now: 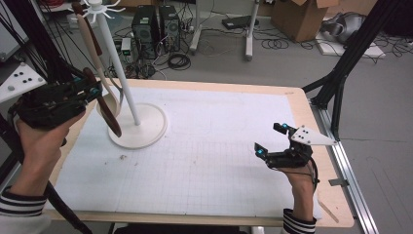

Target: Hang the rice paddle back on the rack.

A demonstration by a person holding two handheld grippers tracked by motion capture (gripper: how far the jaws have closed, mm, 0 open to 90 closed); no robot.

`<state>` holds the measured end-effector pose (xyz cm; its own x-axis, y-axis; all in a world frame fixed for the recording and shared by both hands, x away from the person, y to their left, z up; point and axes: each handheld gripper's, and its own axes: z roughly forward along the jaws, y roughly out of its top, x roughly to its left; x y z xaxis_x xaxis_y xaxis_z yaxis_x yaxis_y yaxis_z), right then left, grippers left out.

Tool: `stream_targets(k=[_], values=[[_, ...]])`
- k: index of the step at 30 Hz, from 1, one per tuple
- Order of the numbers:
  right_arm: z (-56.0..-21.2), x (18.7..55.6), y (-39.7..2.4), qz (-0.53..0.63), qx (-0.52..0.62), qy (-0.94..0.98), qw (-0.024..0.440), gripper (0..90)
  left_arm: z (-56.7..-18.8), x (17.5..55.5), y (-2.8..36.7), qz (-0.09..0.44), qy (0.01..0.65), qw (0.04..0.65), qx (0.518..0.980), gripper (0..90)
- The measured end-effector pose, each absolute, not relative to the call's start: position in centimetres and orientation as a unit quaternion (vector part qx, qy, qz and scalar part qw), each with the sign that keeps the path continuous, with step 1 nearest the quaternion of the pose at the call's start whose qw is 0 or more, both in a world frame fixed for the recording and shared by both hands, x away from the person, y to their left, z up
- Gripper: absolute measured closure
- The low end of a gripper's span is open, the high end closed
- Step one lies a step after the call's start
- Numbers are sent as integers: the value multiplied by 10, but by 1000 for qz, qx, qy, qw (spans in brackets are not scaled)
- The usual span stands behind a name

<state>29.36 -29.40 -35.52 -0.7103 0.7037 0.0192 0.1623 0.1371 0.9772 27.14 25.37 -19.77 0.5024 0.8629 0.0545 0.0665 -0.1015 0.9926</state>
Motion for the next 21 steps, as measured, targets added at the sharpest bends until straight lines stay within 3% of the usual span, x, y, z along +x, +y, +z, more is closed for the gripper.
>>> stream_targets(k=[21], values=[[-355,293,-303,587,314,706,241,2,-152,291,243,392,421,523,630,681]])
